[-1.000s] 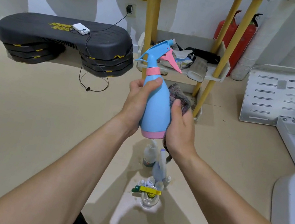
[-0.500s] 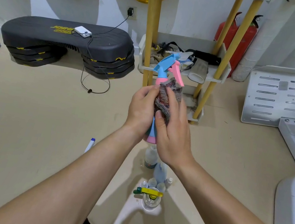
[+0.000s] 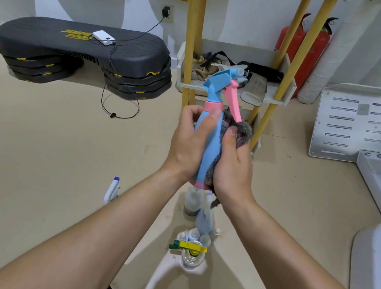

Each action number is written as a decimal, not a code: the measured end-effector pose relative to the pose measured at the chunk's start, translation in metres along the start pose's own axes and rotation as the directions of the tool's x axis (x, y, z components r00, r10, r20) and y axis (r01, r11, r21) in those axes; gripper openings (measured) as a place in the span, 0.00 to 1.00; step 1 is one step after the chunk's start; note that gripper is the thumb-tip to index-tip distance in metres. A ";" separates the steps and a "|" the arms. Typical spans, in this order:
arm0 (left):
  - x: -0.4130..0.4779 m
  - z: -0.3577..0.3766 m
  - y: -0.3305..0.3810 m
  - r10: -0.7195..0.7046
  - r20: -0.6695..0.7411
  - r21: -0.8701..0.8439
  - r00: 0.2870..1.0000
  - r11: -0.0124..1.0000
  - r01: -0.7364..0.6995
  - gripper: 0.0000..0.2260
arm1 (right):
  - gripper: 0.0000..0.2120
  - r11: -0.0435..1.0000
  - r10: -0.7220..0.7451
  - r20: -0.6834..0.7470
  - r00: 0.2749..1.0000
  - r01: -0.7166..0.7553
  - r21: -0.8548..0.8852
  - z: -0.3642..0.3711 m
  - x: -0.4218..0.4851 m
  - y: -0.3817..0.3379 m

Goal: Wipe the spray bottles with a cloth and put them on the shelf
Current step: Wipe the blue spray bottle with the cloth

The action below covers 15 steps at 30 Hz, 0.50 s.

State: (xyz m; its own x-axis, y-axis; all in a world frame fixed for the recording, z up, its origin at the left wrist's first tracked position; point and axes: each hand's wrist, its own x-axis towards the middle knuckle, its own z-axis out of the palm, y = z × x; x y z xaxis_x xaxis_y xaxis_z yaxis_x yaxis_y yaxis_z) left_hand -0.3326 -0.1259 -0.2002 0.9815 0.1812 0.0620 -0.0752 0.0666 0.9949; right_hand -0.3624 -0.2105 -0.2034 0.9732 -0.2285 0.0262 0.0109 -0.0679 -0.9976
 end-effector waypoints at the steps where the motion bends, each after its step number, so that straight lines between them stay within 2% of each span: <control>1: -0.002 0.001 -0.001 0.033 0.013 0.048 0.999 0.998 -0.034 0.20 | 0.10 1.000 -0.008 -0.006 1.000 0.008 -0.008 0.000 0.002 0.000; 4: 0.000 0.000 -0.002 0.008 -0.029 0.093 1.000 0.996 -0.006 0.15 | 0.19 0.984 -0.129 0.020 0.991 0.131 -0.118 0.001 -0.001 0.003; 7: 0.009 -0.007 0.003 -0.111 -0.054 -0.084 0.992 0.991 0.106 0.15 | 0.26 0.914 -0.306 0.128 0.943 0.329 -0.238 -0.001 -0.004 0.011; 9: 0.013 -0.014 0.008 -0.149 -0.042 -0.182 0.988 0.973 0.139 0.20 | 0.27 0.915 -0.310 0.179 0.934 0.344 -0.208 -0.001 -0.003 0.018; 10: 0.015 -0.017 0.010 -0.168 -0.047 -0.211 0.985 0.965 0.155 0.21 | 0.26 0.946 -0.258 0.168 0.952 0.284 -0.156 -0.001 -0.004 0.021; 12: 0.016 -0.023 0.013 -0.215 -0.039 -0.264 0.976 0.944 0.197 0.22 | 0.20 0.999 -0.054 0.126 0.991 0.055 -0.001 -0.001 -0.005 0.023; 14: 0.019 -0.029 0.011 -0.254 0.030 -0.322 0.967 0.913 0.249 0.24 | 0.17 0.970 0.184 0.125 0.975 -0.201 0.140 -0.004 -0.003 0.017; 15: 0.019 -0.031 0.011 -0.265 0.074 -0.348 0.961 0.897 0.274 0.25 | 0.18 0.950 0.249 0.136 0.959 -0.269 0.158 -0.005 -0.001 0.012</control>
State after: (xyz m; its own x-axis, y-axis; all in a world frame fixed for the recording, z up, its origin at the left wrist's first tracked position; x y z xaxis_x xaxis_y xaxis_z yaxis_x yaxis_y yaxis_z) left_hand -0.3199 -0.0917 -0.1905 0.9765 0.0839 -0.1984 0.1404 0.4505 0.8817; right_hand -0.3642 -0.2164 -0.2152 0.9671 -0.1042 -0.2322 -0.2154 0.1510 -0.9648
